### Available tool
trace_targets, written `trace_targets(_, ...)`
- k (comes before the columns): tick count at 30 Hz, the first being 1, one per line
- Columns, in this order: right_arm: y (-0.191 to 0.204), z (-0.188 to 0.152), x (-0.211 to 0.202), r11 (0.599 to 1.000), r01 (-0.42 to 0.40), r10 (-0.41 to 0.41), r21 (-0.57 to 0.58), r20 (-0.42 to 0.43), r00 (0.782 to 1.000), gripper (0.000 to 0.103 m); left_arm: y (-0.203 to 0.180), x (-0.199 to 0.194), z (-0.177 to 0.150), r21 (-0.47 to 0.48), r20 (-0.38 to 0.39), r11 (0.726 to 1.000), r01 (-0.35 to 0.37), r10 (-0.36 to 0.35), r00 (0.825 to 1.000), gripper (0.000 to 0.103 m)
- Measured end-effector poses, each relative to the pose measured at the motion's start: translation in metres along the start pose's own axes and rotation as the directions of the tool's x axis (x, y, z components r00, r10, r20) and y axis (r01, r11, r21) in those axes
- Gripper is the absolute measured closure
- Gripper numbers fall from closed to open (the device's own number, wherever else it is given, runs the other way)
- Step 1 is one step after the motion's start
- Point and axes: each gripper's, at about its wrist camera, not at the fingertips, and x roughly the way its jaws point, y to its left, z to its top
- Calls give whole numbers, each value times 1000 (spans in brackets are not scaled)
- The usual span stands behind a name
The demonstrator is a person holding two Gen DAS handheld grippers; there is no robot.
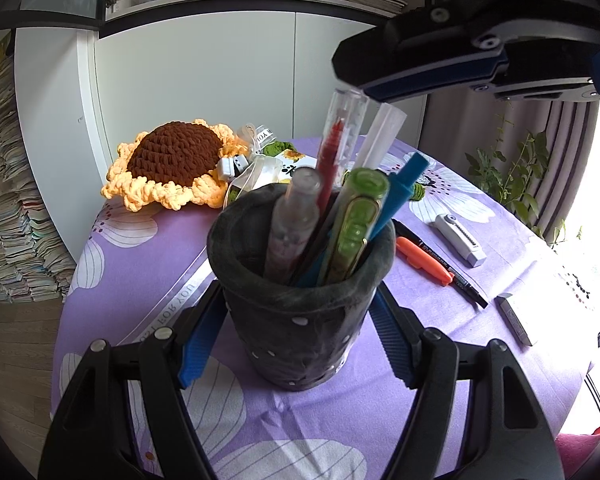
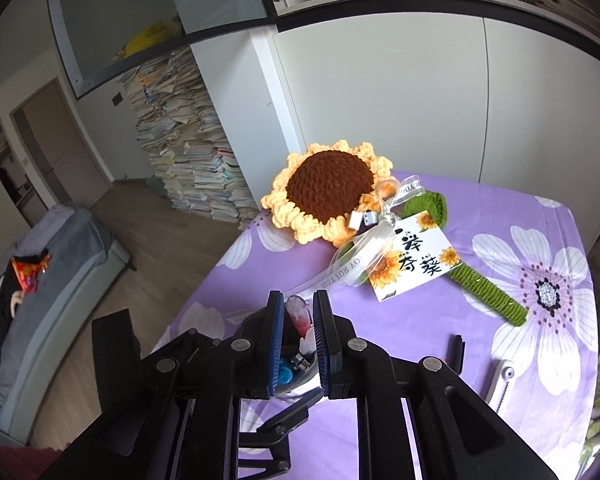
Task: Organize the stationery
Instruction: 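Lift the red pen and drop it into the grey cup, then move the right gripper to the black marker and grasp it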
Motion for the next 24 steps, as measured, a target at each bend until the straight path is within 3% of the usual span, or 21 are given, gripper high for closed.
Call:
trace_targets(4, -11, 0, -20, 998, -32, 31, 50, 33, 999, 88, 0, 0, 0, 1, 2, 1000, 0, 0, 1000, 32)
trace_targets(8, -39, 1, -41, 993, 72, -79, 97, 77, 994, 81, 0, 0, 0, 3, 4, 1000, -1, 0, 1000, 32)
trace_targets(11, -71, -3, -29, 974, 168, -169, 151, -6, 986, 81, 0, -1, 0, 4, 4, 1000, -1, 1, 1000, 32)
trace_targets(15, -112, -25, 17, 935, 303, -269, 183, -190, 944, 81, 0, -1, 0, 4, 5, 1000, -1, 1, 1000, 32)
trace_targets(19, -140, -41, 44, 916, 306, -233, 261, -275, 933, 81, 0, -1, 0, 1, 1, 1000, 0, 0, 1000, 32)
trace_targets(24, -144, -39, 53, 906, 323, -243, 273, -290, 926, 81, 0, -1, 1, 2, 2, 1000, 1, -1, 1000, 32)
